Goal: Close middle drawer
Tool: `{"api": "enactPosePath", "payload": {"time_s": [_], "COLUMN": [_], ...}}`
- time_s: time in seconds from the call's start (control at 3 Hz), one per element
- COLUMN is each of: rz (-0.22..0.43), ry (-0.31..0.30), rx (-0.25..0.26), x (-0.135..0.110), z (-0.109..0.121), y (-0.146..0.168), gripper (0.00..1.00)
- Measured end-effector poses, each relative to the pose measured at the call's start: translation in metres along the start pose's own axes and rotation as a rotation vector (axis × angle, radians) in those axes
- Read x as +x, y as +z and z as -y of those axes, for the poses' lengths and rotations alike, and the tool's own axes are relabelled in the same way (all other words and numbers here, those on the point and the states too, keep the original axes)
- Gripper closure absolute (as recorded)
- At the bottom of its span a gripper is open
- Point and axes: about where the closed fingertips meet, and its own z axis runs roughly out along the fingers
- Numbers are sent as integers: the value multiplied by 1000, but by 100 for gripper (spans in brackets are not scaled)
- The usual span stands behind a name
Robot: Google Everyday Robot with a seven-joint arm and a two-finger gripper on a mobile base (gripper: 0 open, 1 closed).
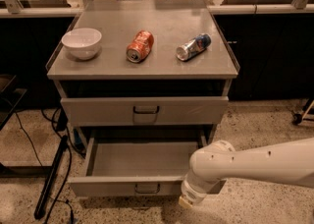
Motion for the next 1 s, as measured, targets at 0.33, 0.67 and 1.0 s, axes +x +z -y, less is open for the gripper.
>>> {"api": "enactPosePath", "payload": {"time_s": [0.33, 0.67, 1.0], "rz": [14, 27, 38], "ry": [-19, -92, -152], "rx": [3, 37, 56], "x": [-10, -22, -35], "z": [11, 27, 39], "y": [16, 17, 18], "gripper": [100, 100, 100]}}
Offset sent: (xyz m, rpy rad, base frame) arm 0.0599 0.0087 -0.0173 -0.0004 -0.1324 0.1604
